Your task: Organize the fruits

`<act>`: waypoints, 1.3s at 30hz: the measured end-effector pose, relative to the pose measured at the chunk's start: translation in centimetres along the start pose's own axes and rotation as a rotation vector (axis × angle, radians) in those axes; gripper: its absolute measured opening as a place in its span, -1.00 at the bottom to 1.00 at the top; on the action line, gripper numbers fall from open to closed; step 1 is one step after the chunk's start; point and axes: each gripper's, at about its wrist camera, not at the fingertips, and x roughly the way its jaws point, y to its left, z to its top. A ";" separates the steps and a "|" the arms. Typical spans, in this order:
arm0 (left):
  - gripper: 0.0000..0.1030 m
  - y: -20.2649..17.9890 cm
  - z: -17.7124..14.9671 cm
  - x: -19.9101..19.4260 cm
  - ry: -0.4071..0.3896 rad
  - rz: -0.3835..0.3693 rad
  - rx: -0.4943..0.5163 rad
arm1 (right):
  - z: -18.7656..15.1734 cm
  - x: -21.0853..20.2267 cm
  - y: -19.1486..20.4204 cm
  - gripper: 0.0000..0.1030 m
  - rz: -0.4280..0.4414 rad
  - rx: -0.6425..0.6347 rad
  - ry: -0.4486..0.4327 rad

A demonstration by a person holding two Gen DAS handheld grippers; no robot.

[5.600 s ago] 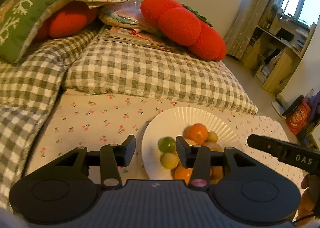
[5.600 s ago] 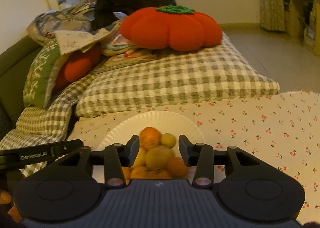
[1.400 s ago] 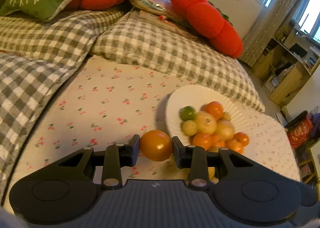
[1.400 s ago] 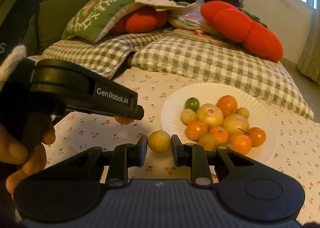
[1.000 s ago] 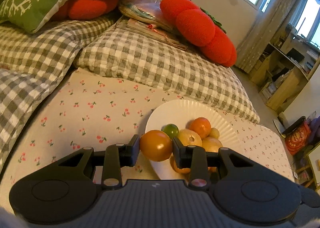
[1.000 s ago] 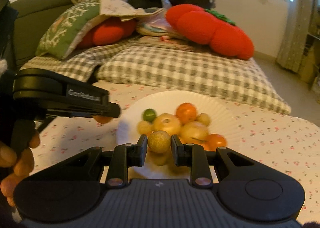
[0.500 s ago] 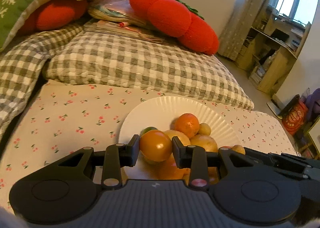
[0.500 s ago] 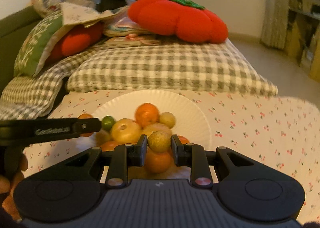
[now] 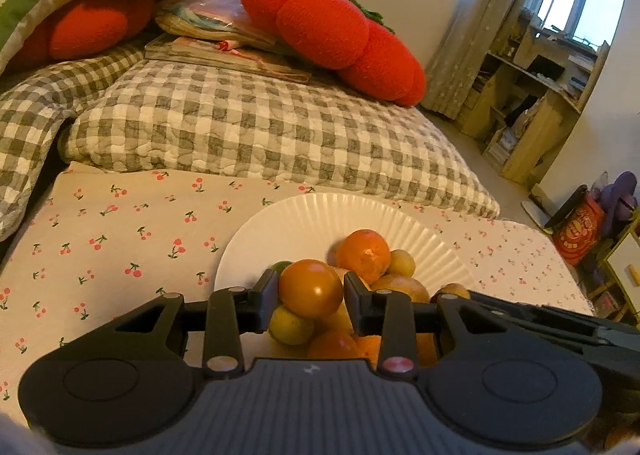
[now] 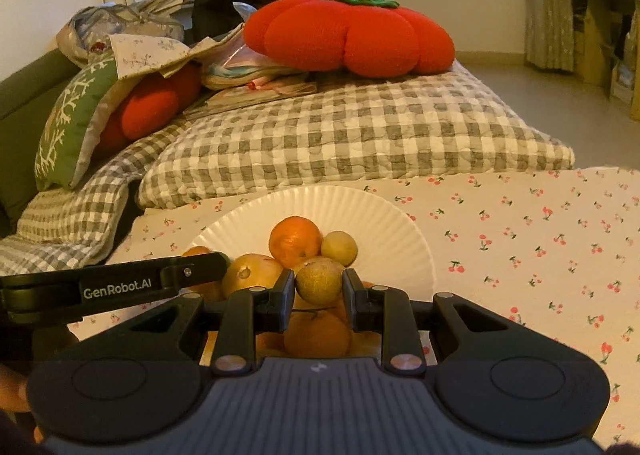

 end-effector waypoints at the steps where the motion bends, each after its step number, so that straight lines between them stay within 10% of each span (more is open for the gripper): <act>1: -0.42 0.0 0.1 -0.2 -0.004 -0.003 -0.001 | 0.1 -0.1 -0.1 -0.49 0.009 0.010 0.000; 16: -0.24 0.6 0.8 -3.9 -0.032 -0.056 -0.097 | 1.9 -3.8 -0.6 -0.34 0.040 0.086 -0.037; 22: 0.02 -0.2 -0.2 -6.3 -0.029 0.039 -0.068 | 1.1 -5.1 0.4 -0.21 0.040 0.039 -0.009; 39: 0.82 -2.6 -4.7 -12.9 -0.086 0.217 0.043 | -3.0 -10.8 1.4 1.00 -0.036 -0.098 -0.026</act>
